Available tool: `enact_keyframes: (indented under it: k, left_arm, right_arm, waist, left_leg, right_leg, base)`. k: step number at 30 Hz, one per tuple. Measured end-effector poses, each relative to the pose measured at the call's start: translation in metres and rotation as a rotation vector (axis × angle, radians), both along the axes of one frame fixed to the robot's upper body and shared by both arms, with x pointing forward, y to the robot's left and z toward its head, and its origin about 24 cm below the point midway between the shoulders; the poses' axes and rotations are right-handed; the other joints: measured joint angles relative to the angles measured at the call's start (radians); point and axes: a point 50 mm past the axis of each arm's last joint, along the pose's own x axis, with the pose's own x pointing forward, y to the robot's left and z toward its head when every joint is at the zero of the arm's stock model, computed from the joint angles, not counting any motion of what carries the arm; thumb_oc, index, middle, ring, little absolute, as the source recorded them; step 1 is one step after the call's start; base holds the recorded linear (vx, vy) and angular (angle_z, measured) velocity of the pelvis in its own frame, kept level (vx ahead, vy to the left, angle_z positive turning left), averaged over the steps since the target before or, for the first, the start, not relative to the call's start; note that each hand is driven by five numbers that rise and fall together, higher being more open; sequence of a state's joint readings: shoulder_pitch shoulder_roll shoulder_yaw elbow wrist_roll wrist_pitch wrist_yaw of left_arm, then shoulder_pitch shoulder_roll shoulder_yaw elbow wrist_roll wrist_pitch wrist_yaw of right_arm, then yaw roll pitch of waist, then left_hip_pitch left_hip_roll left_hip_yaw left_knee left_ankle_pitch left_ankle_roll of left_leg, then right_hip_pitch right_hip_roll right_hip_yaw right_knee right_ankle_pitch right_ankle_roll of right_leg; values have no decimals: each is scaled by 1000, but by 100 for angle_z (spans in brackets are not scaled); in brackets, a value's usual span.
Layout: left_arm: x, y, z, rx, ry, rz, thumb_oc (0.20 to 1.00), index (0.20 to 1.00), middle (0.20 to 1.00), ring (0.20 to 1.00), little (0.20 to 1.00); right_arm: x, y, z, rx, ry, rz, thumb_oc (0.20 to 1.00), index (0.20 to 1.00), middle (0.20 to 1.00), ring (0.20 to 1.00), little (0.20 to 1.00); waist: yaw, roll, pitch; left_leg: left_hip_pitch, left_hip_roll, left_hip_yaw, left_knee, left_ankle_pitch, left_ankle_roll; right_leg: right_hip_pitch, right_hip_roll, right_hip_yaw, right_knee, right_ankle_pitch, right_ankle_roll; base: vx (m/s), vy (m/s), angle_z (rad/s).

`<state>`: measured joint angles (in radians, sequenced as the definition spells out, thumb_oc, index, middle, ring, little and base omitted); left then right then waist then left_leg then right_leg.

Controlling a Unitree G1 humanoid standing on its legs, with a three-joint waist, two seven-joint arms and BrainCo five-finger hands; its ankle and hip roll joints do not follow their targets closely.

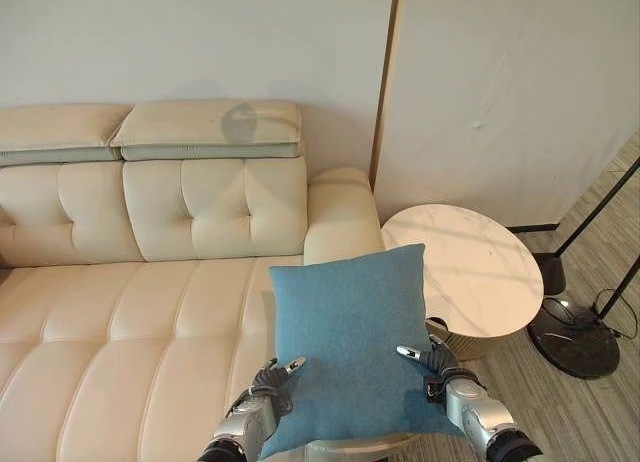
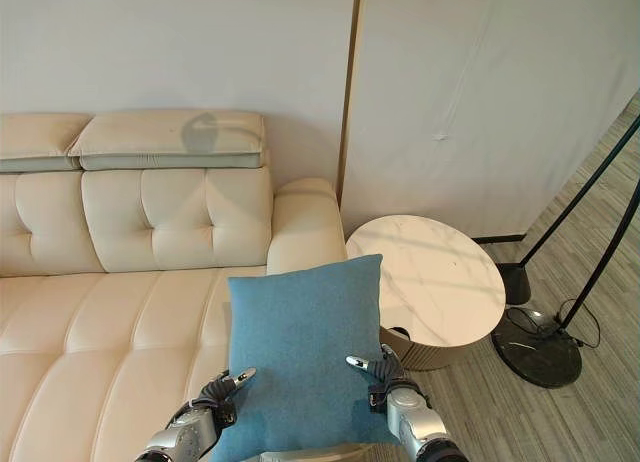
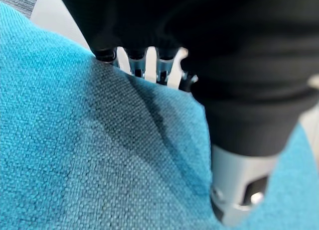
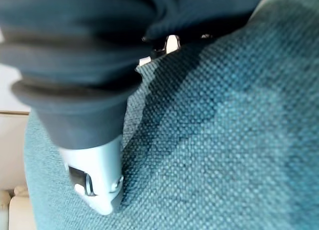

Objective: Pick up all the scattered cushions and arrange them neatly on the sofa.

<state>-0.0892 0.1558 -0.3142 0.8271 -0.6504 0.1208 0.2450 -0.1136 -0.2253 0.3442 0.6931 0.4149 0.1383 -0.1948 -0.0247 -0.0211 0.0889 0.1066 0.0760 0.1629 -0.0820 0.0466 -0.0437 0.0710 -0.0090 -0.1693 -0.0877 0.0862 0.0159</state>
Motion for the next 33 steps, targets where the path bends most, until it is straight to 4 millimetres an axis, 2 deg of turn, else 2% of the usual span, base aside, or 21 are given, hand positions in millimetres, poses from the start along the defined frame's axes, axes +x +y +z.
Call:
enact_keyframes:
  k: [4,7,10,11,12,13,14,15,18,19,20,21,25,29,33]
  left_arm:
    - [0,1,0,-4,-4,-20,1000,1000,1000,1000,1000]
    - [2,3,0,48,-11,-115,1000,1000,1000,1000,1000]
    - [1,7,-3,85,-1,-170,1000,1000,1000,1000,1000]
    - [3,7,-2,85,-2,-173,824,824,824,824,824]
    - [4,7,-1,86,-8,-177,589,589,589,589,589]
    - [7,8,-1,108,-10,-196,291,291,291,291,291]
    - [11,8,1,115,-17,-201,225,225,225,225,225]
    - [15,8,3,138,-32,-240,200,200,200,200,200]
    - [28,7,11,184,-75,-329,200,200,200,200,200]
    - [36,3,16,197,-105,-370,200,200,200,200,200]
    - [41,2,19,210,-124,-392,200,200,200,200,200]
    - [45,1,22,210,-142,-395,200,200,200,200,200]
    - [49,-2,26,200,-174,-391,200,200,200,200,200]
    - [47,-9,25,119,-176,-255,200,200,200,200,200]
    - [48,-10,28,104,-192,-209,200,200,200,200,200]
  right_arm:
    - [-5,-3,-8,6,44,12,1000,1000,1000,1000,1000]
    - [-9,-5,-14,11,73,6,1000,1000,1000,1000,1000]
    - [-19,-5,-24,121,107,-116,1000,1000,1000,1000,1000]
    - [-17,-6,-24,152,104,-159,1000,1000,1000,1000,1000]
    - [-18,-4,-25,167,110,-175,1000,1000,1000,1000,1000]
    - [-19,-6,-27,190,122,-206,1000,1000,1000,1000,1000]
    - [-20,-8,-27,192,122,-211,1000,1000,1000,1000,1000]
    - [-19,-11,-26,191,119,-207,1000,1000,1000,1000,1000]
    - [-13,-18,-22,199,96,-201,1000,1000,1000,1000,1000]
    - [-9,-21,-19,193,77,-198,598,598,598,598,598]
    - [-6,-22,-16,192,60,-197,529,529,529,529,529]
    - [-4,-22,-15,194,48,-199,200,200,200,200,200]
    - [-1,-21,-12,219,15,-224,200,200,200,200,200]
    - [-1,-17,-12,340,-17,-369,200,200,200,200,200]
    - [2,-14,-9,358,-39,-388,200,200,200,200,200]
  waist:
    - [2,-16,1]
    - [3,-25,5]
    - [4,-30,9]
    - [4,-32,8]
    - [4,-32,9]
    - [3,-31,14]
    - [3,-27,18]
    - [4,-21,31]
    - [4,-19,55]
    - [3,-12,67]
    - [3,-10,80]
    - [2,-9,90]
    - [1,-13,108]
    - [2,-20,122]
    - [3,-25,124]
  left_leg:
    - [-2,-1,-6,0,0,0]
    - [-4,-1,-10,0,0,-1]
    - [-12,-1,-14,-5,0,-1]
    - [-17,-1,-16,-4,0,-1]
    - [-18,-2,-16,0,1,-1]
    - [-29,-3,-17,0,1,-1]
    - [-37,-3,-18,0,3,0]
    - [-42,-4,-19,0,5,1]
    - [-60,-8,-21,0,13,3]
    - [-74,-10,-21,1,16,5]
    - [-75,-11,-21,1,16,5]
    - [-75,-11,-21,1,16,5]
    - [-73,-11,-21,1,16,5]
    - [-73,-11,-21,1,16,5]
    - [-69,-12,-19,1,16,5]
  right_leg:
    - [0,-1,-2,0,-1,1]
    - [-1,-1,-5,0,-1,1]
    - [-7,-2,-12,0,-4,1]
    - [-9,-3,-16,0,-4,1]
    - [-10,-3,-19,0,-4,2]
    - [-20,-5,-21,0,-4,2]
    - [-27,-5,-23,0,-3,2]
    - [-32,-6,-24,0,-3,2]
    - [-48,-10,-26,0,0,3]
    - [-62,-12,-26,0,3,5]
    - [-63,-13,-26,0,5,4]
    - [-63,-13,-26,1,6,2]
    - [-61,-13,-27,0,14,-6]
    - [-60,-13,-27,0,12,-3]
    - [-58,-14,-26,0,12,4]
  base:
    - [-10,-5,3]
    - [4,6,4]
    - [-9,9,6]
    - [-15,9,7]
    - [-30,14,7]
    - [-25,4,6]
    - [-44,5,6]
    - [-48,2,7]
    - [-40,2,4]
    - [-34,1,1]
    - [0,0,0]
    - [0,0,0]
    - [0,0,0]
    - [0,0,0]
    - [-2,8,-1]
